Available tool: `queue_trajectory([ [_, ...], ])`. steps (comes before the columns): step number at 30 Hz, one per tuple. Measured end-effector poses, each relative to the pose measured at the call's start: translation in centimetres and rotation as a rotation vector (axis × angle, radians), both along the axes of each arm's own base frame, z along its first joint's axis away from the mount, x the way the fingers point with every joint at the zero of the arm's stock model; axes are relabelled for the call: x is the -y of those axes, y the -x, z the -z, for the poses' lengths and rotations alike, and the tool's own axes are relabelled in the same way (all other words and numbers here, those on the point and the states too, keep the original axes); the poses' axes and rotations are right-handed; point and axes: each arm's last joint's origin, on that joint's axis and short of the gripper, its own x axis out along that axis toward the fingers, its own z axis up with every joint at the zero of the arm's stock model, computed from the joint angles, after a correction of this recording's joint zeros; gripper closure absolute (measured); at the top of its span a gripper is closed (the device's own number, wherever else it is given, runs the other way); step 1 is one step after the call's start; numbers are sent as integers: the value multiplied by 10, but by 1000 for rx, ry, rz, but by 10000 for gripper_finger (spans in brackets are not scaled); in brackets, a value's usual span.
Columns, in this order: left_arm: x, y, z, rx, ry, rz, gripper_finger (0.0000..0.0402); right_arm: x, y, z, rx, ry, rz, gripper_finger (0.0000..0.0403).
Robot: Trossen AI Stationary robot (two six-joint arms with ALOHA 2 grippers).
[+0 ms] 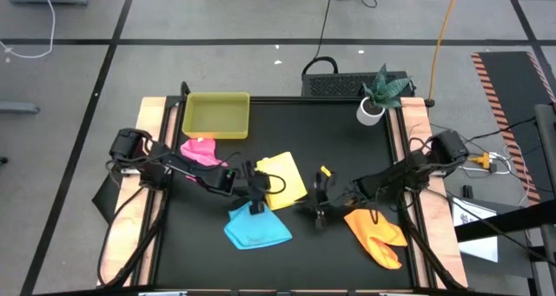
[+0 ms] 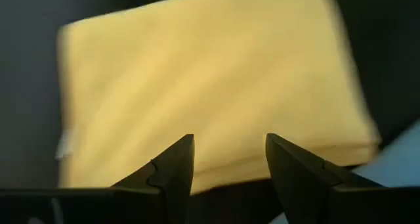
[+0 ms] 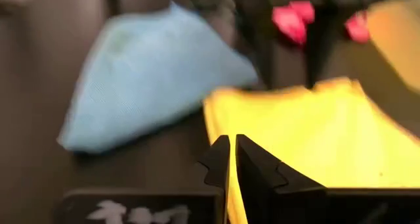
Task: Fold microfiber towels
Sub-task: Fold the yellow microfiber cloth
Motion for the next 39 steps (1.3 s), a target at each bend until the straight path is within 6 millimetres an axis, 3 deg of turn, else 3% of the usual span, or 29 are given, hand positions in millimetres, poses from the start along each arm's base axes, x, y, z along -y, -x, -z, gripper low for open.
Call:
queue_trajectory([
  [8,4,-2,23,-94,51,74,233,24,-8,32,-98,-50,125,383],
  [12,11,1,23,-116,52,93,283,27,-6,43,-170,-59,130,383],
  [20,28,13,11,-136,38,157,392,18,-2,36,-181,-55,98,383],
  [28,41,24,-10,-82,-5,149,391,14,-4,16,-73,-90,81,383],
  [39,47,28,-11,-87,-37,161,381,15,-8,16,-31,-102,76,382],
])
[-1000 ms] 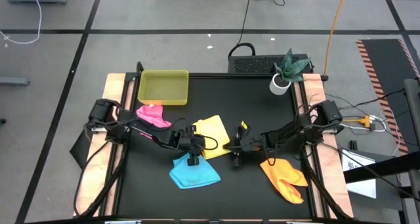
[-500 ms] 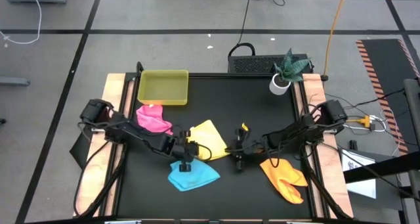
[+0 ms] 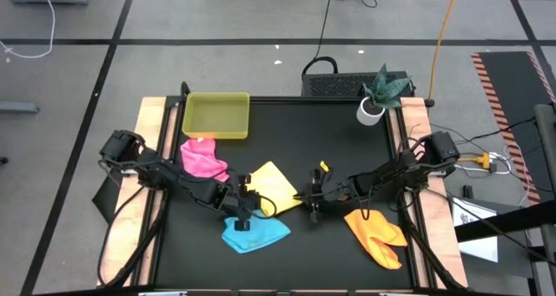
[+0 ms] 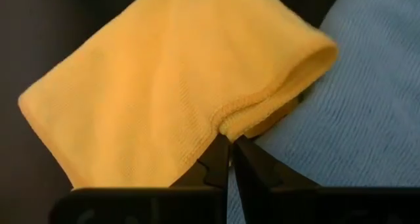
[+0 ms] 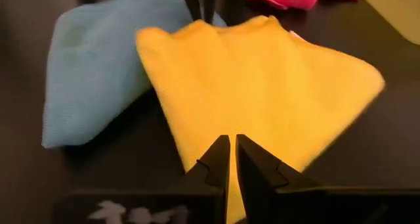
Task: Fold microfiber towels
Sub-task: Fold the yellow microfiber cloth
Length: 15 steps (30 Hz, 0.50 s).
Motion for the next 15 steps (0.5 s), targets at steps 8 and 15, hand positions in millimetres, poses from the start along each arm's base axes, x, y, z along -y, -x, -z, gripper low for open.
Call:
queue_trajectory([
  [8,-9,-3,0,4,12,-33,345,6,-15,4,21,-88,-113,332],
  [15,-19,-2,2,-66,23,8,213,30,-44,-1,43,-91,-25,289],
])
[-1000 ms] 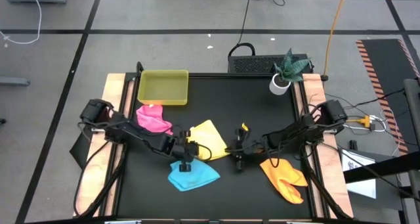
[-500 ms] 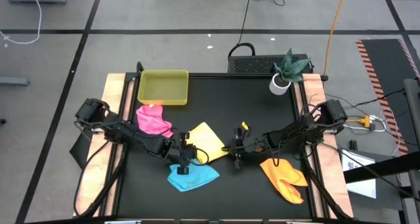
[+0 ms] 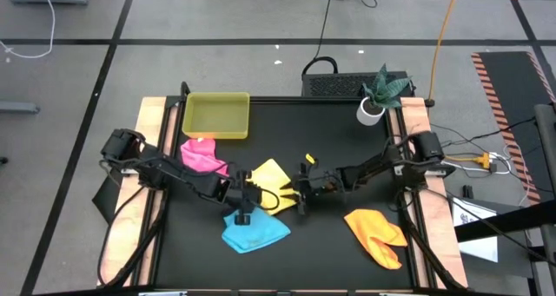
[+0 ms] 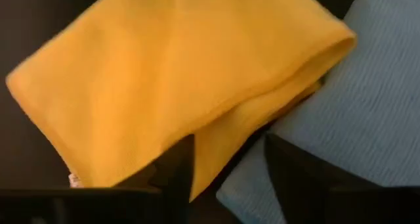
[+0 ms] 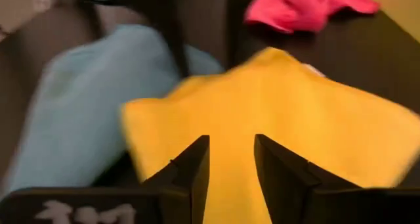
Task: Fold microfiber towels
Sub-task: Fold the yellow microfiber cloth
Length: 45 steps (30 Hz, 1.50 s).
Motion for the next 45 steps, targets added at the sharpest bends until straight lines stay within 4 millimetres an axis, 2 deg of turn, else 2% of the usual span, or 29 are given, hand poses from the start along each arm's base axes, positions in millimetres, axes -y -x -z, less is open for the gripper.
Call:
queue_trajectory([
  [3,-5,1,-3,-8,-17,-17,169,16,-9,2,-24,2,52,292],
  [6,-9,0,-7,24,-45,-38,148,31,-13,11,-53,4,97,309],
  [8,-11,1,-12,49,-86,-42,143,39,-12,21,-92,6,121,325],
  [11,-12,-7,-23,167,-136,-34,145,49,-11,31,-120,2,160,355],
  [16,-11,-17,-31,280,-160,27,160,58,-3,32,-140,57,336,398],
  [21,-10,-19,-32,305,-155,37,176,52,22,21,-130,114,504,394],
  [26,-8,-27,-33,369,-117,83,188,41,46,8,-92,52,461,397],
  [29,-8,-35,-25,401,-99,123,196,34,54,-5,-42,43,435,392],
  [35,-16,-43,1,321,-87,139,220,27,60,-18,7,52,397,369],
  [40,-21,-44,11,275,-6,170,252,25,61,-13,-26,65,385,345],
  [45,-24,-47,16,274,-2,160,284,24,63,-10,-43,57,389,322],
])
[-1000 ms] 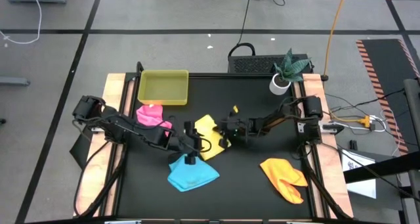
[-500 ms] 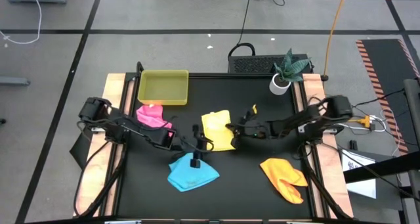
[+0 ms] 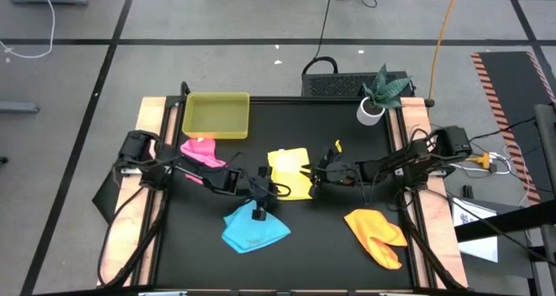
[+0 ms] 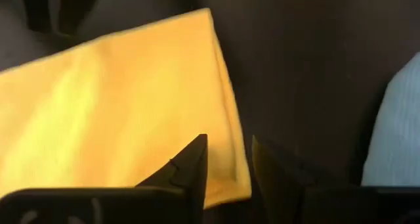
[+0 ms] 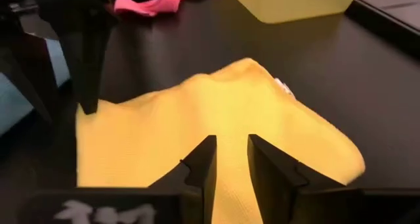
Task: Fold microfiber towels
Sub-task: Fold the yellow microfiber cloth
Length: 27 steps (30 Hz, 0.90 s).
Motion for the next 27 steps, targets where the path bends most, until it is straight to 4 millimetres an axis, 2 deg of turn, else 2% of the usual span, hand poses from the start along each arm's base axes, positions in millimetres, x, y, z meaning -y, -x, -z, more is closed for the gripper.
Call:
queue_trajectory([
  [8,-4,-2,9,-22,-11,-8,337,0,0,0,-3,-3,2,309],
  [13,-2,-1,9,-27,-13,-3,390,0,1,1,-12,-3,2,309],
  [20,7,6,10,-84,-30,34,389,3,-1,0,7,-52,-52,309],
  [24,10,6,10,-79,-34,50,396,14,-5,0,46,-38,-36,309],
  [27,10,6,10,-78,-35,52,387,26,-13,7,61,-48,-46,309],
])
